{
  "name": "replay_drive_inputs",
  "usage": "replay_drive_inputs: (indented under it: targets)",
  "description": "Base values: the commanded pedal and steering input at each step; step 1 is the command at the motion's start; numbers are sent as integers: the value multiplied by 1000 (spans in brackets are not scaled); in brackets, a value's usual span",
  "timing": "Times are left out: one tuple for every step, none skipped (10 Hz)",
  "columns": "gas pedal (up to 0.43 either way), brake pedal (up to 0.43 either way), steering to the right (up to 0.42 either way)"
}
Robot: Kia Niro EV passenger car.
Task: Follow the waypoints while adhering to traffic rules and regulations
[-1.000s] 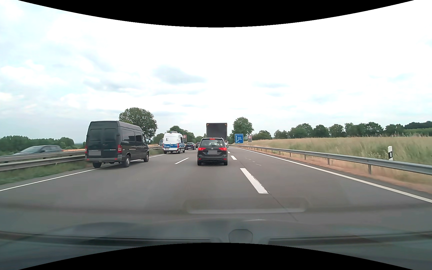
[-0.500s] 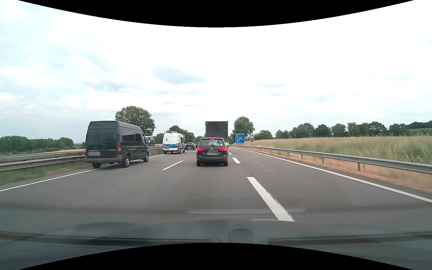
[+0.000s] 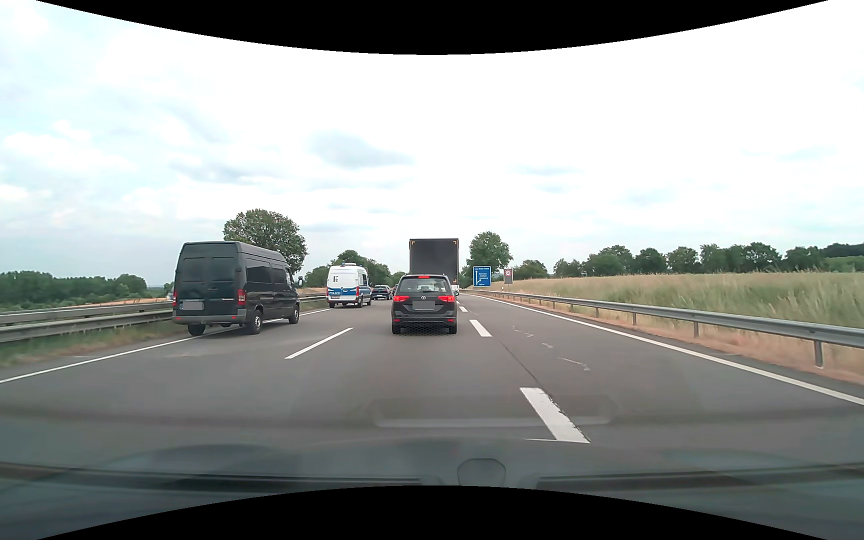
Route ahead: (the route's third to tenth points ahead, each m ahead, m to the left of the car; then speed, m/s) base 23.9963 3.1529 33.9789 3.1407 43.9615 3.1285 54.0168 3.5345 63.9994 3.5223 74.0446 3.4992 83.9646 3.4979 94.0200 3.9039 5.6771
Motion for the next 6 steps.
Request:
replay_drive_inputs:
  targets:
    - [0,0,-8]
    - [0,43,-8]
    - [0,122,-8]
    - [0,140,-7]
    - [0,140,-6]
    - [0,128,-6]
